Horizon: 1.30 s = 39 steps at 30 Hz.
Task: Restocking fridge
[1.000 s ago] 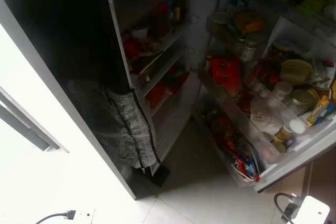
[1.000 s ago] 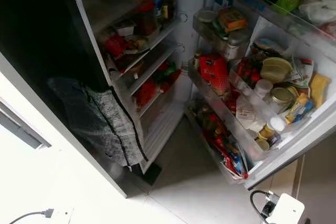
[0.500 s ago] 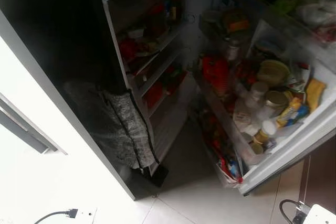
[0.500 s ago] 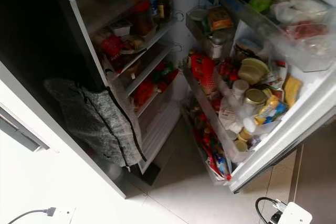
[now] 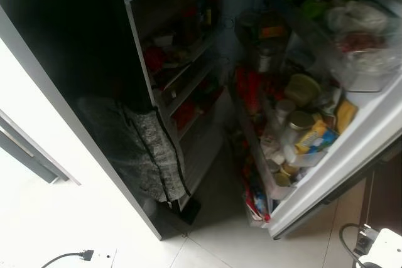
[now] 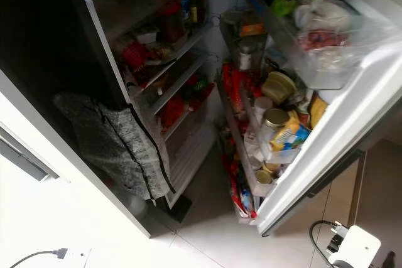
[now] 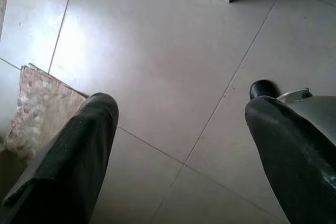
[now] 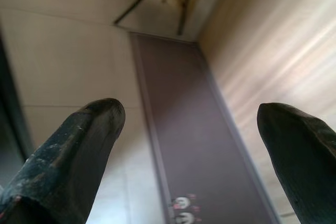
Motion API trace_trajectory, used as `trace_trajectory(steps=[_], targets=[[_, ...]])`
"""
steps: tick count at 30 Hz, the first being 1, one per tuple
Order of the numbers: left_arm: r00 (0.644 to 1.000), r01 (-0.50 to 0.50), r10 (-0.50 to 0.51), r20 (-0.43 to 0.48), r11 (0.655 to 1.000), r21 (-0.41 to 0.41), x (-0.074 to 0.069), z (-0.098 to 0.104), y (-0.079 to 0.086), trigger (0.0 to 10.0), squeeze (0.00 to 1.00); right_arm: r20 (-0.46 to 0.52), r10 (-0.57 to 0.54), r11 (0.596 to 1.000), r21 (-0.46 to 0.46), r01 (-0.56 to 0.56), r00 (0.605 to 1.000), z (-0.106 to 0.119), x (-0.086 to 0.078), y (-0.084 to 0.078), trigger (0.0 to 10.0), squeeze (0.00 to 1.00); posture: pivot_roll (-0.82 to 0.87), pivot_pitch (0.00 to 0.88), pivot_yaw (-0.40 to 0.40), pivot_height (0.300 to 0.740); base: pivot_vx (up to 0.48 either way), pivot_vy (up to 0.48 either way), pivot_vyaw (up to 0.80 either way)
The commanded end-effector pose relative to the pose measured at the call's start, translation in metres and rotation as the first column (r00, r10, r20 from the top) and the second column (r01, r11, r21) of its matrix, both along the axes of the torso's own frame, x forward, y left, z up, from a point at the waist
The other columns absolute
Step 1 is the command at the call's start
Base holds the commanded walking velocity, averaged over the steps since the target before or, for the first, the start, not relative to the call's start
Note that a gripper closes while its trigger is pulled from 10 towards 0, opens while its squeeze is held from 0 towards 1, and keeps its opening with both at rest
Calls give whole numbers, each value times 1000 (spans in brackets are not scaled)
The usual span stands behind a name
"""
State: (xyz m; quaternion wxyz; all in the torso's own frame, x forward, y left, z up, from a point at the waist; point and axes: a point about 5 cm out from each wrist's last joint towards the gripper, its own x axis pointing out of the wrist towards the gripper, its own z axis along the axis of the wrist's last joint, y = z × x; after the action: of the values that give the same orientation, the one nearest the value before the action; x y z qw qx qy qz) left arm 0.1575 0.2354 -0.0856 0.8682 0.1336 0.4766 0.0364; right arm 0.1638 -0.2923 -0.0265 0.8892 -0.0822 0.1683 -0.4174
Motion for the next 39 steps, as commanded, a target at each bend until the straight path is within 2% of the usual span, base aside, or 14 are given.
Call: trace_trajectory(steps=[1, 5, 7, 9, 16, 24, 33, 36, 38, 39], targets=[[999, 19, -18, -29, 1000, 11, -8, -3, 3, 10000, 0, 30, 54, 998, -11, -54, 998, 4, 4, 4, 10000, 0, -42, 40, 18, 740, 0, 0, 0], [1000, 17, -17, -26, 1000, 11, -8, -2, 3, 10000, 0, 64, 97, 995, -3, -97, 993, 9, 12, 5, 10000, 0, -43, 53, 15, 740, 0, 0, 0], [999, 40, -39, -25, 999, 17, -6, -2, 3, 10000, 0, 84, 171, 985, -20, -170, 982, 16, 21, 7, 10000, 0, -47, 64, 14, 740, 0, 0, 0], [998, 54, -54, -26, 998, 22, -5, -1, 3, 10000, 0, 95, 194, 981, -19, -193, 976, 18, 24, 8, 10000, 0, -48, 69, 14, 740, 0, 0, 0], [998, 51, -50, -27, 998, 24, -4, -1, 3, 10000, 0, 155, 403, 909, 42, -414, 902, 23, 39, 25, 10000, 0, -52, 77, 12, 740, 0, 0, 0], [998, 57, -57, -22, 998, 20, -3, -1, 2, 10000, 0, 180, 419, 900, 46, -433, 890, 28, 45, 26, 10000, 0, -50, 85, 14, 740, 0, 0, 0], [998, 56, -55, -25, 998, 27, -3, -1, 3, 10000, 0, 273, 450, 887, -30, -460, 850, 61, 72, 16, 10000, 0, -45, 91, 14, 740, 0, 0, 0], [998, 54, -53, -25, 998, 26, -3, -1, 3, 10000, 0, 318, 489, 861, -28, -507, 812, 72, 85, 19, 10000, 0, -47, 89, 17, 740, 0, 0, 0], [998, 57, -57, -26, 998, 25, -3, -1, 2, 10000, 0, 350, 548, 814, -12, -581, 760, 78, 94, 26, 10000, 0, -49, 87, 18, 740, 0, 0, 0], [997, 67, -66, -27, 997, 26, -3, -1, 2, 10000, 0, 353, 612, 762, -22, -648, 708, 84, 102, 33, 10000, 0, -47, 86, 18, 740, 0, 0, 0]])
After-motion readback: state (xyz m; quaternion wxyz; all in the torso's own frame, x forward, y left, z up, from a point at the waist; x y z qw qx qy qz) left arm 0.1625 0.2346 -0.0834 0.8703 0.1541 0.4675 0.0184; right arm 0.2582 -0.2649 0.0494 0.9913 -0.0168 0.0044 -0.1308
